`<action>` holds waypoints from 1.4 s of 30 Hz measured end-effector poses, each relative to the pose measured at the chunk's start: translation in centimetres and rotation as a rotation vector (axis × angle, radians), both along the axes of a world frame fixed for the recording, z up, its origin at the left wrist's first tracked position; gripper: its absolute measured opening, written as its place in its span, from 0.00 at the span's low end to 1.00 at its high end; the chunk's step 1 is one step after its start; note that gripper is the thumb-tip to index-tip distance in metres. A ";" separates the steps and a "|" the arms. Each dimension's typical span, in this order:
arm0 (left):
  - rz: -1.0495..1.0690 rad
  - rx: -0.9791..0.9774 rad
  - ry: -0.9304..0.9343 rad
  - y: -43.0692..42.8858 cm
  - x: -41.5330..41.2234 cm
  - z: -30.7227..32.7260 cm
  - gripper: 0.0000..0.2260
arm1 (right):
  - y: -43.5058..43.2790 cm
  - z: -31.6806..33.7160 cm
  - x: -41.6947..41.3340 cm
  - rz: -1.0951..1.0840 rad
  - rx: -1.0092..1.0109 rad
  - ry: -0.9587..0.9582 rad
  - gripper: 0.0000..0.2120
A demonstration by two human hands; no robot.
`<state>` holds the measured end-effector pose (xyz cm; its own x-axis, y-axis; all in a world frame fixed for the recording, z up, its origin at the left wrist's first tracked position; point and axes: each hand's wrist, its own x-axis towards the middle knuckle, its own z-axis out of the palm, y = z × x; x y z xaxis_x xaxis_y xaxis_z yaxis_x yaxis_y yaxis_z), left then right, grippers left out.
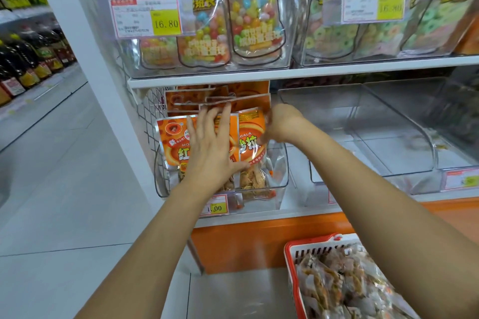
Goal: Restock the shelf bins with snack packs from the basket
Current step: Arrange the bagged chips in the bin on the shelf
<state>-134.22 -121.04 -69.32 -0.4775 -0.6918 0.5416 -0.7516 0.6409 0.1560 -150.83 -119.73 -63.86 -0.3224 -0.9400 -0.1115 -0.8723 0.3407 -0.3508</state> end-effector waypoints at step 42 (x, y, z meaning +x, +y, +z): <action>0.133 0.436 -0.001 1.4 1.2 -2.2 0.11 | 0.8 -3.9 2.6 0.229 -0.267 0.316 0.37</action>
